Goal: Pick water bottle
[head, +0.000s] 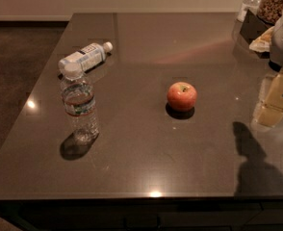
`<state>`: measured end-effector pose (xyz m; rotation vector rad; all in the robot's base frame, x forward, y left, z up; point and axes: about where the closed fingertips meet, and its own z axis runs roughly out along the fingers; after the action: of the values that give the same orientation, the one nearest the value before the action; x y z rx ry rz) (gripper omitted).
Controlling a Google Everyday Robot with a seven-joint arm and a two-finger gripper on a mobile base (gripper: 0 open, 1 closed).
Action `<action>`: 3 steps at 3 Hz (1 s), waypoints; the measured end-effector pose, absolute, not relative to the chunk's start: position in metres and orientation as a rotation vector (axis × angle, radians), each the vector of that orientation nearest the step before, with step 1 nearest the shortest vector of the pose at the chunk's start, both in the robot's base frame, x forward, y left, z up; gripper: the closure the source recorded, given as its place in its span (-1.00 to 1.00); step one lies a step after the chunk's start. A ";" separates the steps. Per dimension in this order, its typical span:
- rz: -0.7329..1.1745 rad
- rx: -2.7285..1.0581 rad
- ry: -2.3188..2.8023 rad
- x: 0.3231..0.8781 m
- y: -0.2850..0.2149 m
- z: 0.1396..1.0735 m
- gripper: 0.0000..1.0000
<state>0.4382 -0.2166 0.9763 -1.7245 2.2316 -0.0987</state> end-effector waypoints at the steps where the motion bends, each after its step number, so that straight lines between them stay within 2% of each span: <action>1: -0.099 -1.724 2.231 0.438 -0.217 0.976 -1.00; 3: 0.006 -1.724 2.161 0.449 -0.186 0.976 -1.00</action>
Offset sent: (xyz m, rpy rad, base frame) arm 0.0040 0.0124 -0.0029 0.0460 0.0240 0.0187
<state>0.4494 -0.1860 0.9755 -1.7242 2.1607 0.0061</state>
